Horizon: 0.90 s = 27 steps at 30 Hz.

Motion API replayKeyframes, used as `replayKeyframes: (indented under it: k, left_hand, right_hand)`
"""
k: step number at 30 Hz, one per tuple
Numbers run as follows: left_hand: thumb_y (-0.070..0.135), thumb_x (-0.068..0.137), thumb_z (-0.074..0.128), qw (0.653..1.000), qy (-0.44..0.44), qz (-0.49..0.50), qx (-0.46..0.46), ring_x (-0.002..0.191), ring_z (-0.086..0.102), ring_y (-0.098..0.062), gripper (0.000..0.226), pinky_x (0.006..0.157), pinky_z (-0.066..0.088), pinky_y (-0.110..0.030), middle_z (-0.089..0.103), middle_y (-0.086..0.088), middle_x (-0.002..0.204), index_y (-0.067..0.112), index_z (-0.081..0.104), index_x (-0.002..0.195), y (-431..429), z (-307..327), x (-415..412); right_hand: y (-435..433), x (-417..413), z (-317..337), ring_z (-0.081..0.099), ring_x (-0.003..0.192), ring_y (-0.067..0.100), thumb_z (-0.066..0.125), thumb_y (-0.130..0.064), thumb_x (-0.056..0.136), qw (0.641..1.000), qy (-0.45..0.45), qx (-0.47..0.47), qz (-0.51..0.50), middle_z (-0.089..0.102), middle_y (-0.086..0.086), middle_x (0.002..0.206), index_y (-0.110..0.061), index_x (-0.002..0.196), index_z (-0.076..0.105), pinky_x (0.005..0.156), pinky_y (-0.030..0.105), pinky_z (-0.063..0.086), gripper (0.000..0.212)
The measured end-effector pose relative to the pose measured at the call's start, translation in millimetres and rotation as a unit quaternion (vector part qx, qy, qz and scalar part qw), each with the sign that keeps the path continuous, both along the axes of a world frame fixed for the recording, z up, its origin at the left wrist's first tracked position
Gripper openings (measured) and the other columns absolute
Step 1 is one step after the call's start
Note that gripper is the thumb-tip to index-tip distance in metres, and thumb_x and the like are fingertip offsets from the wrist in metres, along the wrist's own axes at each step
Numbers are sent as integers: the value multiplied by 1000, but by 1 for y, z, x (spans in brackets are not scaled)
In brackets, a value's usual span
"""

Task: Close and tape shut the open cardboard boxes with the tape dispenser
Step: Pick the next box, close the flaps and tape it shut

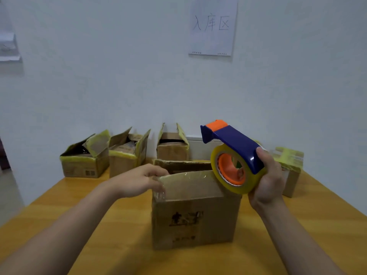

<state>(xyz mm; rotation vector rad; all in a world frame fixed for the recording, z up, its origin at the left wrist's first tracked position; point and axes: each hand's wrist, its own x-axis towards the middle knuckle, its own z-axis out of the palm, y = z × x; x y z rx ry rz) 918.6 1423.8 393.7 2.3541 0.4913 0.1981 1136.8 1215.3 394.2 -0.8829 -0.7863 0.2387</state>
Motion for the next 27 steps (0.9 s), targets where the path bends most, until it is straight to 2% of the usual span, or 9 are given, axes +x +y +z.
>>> replayKeyframes:
  k: [4,7,9,11,13,16,22,24,27]
  left_hand:
    - [25,93,73,992,-92,89,6,91,69,-19,6,88,55,-47,73,1,95,25,71,99,5,-5,0]
    - [33,82,87,961,-192,196,14,82,68,-16,53,74,57,-37,70,1,93,34,53,121,3,-12,7]
    - [43,78,88,953,-197,228,38,84,62,-14,71,72,50,-29,62,6,103,47,44,134,1,-14,11]
    - [49,79,85,955,-174,223,86,91,56,-7,58,75,47,-25,53,11,111,48,57,129,2,-18,12]
    - [48,81,84,955,-175,213,114,97,54,-4,31,79,49,-26,52,14,111,44,73,110,3,-25,11]
    - [40,85,81,956,-197,191,106,95,58,-1,7,79,51,-27,60,18,107,42,80,92,6,-39,8]
    - [36,90,78,955,-210,198,70,101,58,1,9,75,48,-25,63,21,109,42,82,93,11,-55,6]
    - [36,88,79,954,-207,205,71,102,58,1,8,76,47,-23,62,21,110,42,82,91,11,-55,7]
    - [36,84,84,952,-195,216,93,103,57,0,5,80,46,-23,62,21,108,41,82,85,10,-49,10]
  right_hand:
    - [1,0,1,67,91,26,51,-37,92,1000,-7,-25,3,73,12,98,-8,111,71,70,35,56,40]
    - [4,-3,1,66,90,30,52,-38,91,1000,-8,-30,5,73,15,96,-13,101,77,72,37,53,36]
    - [5,-3,2,66,90,32,54,-39,90,999,-10,-38,10,73,16,96,-15,97,79,77,41,51,35]
    - [5,-2,3,65,94,34,59,-45,87,998,-16,-53,18,73,19,101,-16,98,80,82,47,49,37]
    - [5,2,5,64,94,36,63,-50,81,997,-26,-72,24,72,22,102,-15,99,79,82,48,49,43]
    - [5,11,12,66,83,29,63,-44,84,991,-39,-111,59,72,16,91,-14,95,80,65,34,54,36]
    - [19,22,31,61,53,13,63,-32,89,976,-64,-164,131,66,3,66,-2,92,69,45,21,46,31]
    - [25,26,35,60,50,12,62,-32,89,970,-72,-191,133,66,2,63,-2,88,67,45,22,46,31]
    - [34,34,37,64,60,16,71,-37,85,958,-77,-238,139,70,6,75,-1,101,69,52,26,51,39]
